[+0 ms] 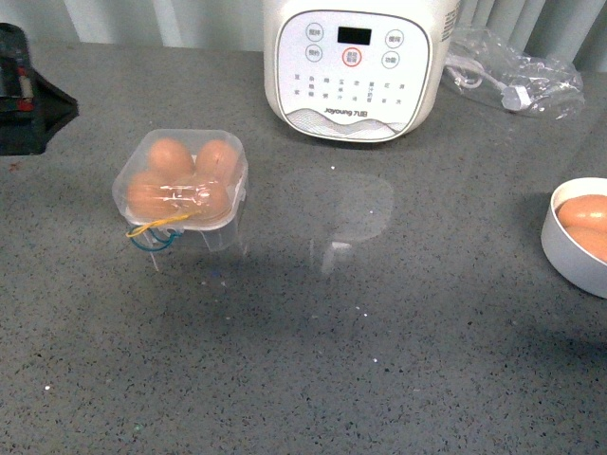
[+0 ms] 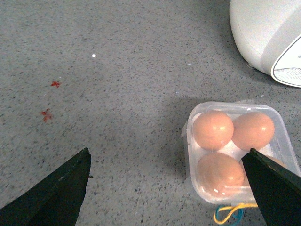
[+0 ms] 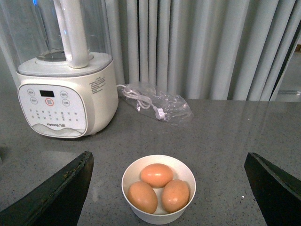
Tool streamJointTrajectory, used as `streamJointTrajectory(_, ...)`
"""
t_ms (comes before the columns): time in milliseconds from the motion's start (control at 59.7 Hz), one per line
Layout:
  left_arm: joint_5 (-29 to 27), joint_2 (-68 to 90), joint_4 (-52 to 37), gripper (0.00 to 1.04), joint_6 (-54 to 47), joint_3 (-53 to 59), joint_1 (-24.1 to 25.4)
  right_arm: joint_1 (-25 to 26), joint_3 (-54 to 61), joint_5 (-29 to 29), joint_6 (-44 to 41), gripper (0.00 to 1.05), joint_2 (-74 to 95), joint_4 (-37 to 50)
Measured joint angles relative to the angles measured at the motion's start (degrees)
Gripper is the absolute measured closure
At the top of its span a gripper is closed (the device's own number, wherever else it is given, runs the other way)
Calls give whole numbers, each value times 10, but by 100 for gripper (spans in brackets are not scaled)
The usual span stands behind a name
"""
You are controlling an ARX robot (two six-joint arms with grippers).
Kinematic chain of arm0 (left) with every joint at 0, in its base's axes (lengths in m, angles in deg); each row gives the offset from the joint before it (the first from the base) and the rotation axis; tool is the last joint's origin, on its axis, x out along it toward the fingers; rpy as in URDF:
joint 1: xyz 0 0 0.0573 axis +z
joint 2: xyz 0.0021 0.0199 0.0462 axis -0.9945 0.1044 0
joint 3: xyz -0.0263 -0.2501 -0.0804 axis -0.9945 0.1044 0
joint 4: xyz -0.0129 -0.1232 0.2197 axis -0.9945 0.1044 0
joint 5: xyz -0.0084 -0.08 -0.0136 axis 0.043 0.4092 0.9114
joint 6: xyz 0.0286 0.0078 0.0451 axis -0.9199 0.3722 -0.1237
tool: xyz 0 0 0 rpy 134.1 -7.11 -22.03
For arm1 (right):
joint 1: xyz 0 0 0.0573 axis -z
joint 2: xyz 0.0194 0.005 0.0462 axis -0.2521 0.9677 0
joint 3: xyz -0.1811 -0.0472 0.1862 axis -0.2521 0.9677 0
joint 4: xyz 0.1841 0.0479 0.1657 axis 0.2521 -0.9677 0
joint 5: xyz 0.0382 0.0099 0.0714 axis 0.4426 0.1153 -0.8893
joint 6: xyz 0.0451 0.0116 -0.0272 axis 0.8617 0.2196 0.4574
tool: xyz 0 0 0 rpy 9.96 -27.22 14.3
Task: Put egg into box
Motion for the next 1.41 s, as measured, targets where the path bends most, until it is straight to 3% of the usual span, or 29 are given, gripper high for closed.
streamJointTrajectory(218,28,-209,-14,7,-42,111,2,0,0,0,0,7,0,0)
streamJointTrajectory(318,-29,-218,-201,28,-35,174,18,0,0,0,0,7,0,0)
streamJointTrajectory(352,-35,-225,-222,37,-33,195,23,0,0,0,0,7,0,0)
streamJointTrajectory(686,-33,-360,-172,101,-24,271,23,0,0,-1,0,7,0,0)
streamJointTrajectory(971,-33,-433,-143,101,-26,305,23,0,0,-1,0,7,0,0)
streamJointTrajectory(1406,-33,-601,12,101,-26,306,23,0,0,-1,0,7,0,0)
